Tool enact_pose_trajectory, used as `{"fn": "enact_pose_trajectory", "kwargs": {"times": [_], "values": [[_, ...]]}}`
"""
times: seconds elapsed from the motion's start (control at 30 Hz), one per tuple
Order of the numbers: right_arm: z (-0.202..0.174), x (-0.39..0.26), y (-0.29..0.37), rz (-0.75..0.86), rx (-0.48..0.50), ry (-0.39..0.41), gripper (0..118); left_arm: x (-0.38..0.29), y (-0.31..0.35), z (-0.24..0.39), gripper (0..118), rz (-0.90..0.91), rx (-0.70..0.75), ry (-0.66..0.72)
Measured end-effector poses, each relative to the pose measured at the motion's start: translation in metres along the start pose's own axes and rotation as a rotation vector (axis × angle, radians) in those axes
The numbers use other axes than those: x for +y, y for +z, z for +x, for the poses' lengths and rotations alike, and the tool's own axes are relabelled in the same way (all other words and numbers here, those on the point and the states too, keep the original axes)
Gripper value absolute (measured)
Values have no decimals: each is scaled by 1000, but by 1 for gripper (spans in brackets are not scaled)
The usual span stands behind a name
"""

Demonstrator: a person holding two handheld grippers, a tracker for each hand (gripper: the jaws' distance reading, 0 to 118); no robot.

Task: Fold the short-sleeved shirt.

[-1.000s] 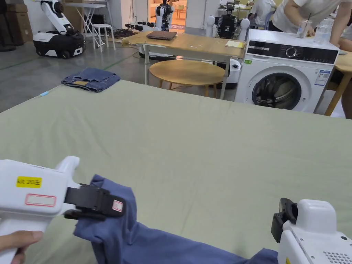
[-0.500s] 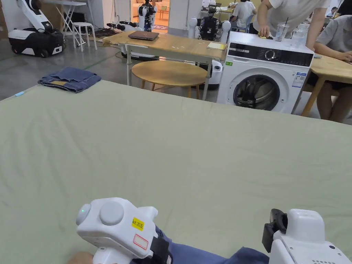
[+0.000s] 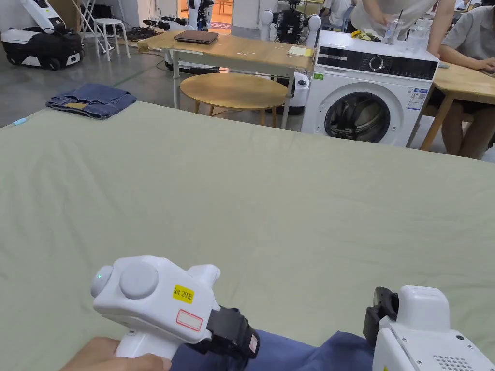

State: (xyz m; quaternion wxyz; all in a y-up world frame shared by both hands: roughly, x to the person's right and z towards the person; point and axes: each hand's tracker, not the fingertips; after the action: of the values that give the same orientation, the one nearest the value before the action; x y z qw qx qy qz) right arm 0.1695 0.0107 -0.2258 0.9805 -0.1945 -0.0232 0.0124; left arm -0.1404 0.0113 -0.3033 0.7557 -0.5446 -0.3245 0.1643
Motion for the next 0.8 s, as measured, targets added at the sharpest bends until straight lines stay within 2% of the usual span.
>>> {"fn": "enact_pose_trajectory", "kwargs": {"times": [0.07, 0.1, 0.13, 0.17, 0.2, 0.33, 0.43, 0.57, 0.67, 0.8], "values": [[2, -1, 1, -1, -3, -4, 0, 1, 12, 3, 48, 34, -37, -11], [3, -1, 1, -1, -2, -8, 0, 0, 17, 4, 44, 49, -38, -28], [5, -1, 2, -1, -2, -11, 0, -1, 21, 5, 34, 65, -42, -50], [5, -1, 2, -1, -4, -14, 0, -2, 23, 5, 14, 83, -37, -61], [6, -1, 3, 0, -7, -17, 0, -3, 24, 4, 5, 100, -28, -58], [11, 0, 4, 2, -13, -31, 0, -5, 14, -15, 2, 130, -37, 14], [13, 0, 5, 1, -16, -35, 0, -11, -10, -22, 2, 92, 22, 23], [15, -2, 5, -3, -19, -30, 0, -21, -54, -31, 2, 2, -112, 76], [17, -5, 6, -10, -23, -31, 0, -28, -76, -36, 2, 14, -235, 134], [20, -8, 6, -21, -30, -33, 0, -34, -99, -47, 0, 8, -180, 177]]}}
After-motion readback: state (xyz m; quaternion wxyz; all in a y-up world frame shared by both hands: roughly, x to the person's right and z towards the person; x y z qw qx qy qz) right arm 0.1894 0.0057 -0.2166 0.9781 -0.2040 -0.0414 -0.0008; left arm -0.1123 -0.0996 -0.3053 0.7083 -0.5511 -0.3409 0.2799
